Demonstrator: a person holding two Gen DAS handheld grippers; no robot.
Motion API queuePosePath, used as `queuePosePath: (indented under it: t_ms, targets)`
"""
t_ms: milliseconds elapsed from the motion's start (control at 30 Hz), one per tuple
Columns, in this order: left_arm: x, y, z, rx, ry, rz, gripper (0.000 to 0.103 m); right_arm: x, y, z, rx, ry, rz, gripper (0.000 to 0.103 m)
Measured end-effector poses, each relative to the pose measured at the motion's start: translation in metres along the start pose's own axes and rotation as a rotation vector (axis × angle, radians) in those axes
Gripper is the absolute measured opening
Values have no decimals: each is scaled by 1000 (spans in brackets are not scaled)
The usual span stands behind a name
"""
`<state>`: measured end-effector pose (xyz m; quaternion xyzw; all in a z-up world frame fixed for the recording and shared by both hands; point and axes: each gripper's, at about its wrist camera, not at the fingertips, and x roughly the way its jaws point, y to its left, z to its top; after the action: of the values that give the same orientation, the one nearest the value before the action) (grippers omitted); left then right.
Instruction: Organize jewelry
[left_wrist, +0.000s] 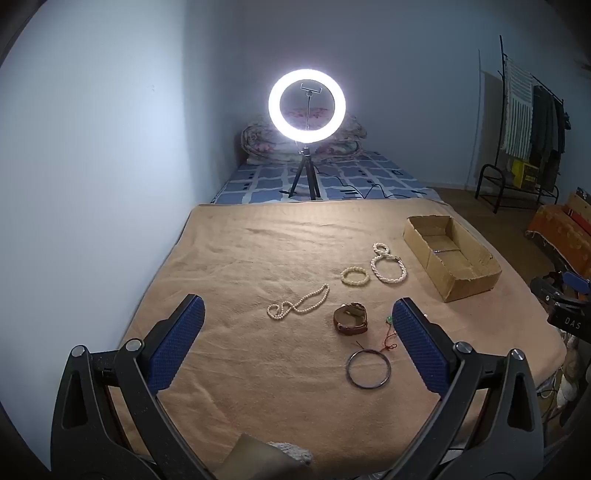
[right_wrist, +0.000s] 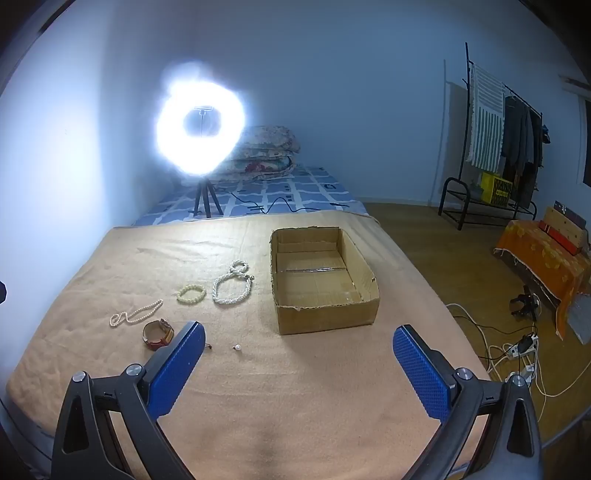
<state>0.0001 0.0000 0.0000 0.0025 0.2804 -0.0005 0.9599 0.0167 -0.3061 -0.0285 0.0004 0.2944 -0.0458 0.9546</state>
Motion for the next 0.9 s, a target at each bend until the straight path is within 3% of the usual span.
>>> queuePosePath:
  t_ms: [900]
  targets:
    - [-3,-1,6,20,-30,7,103,2,0,0,4,2,8,103]
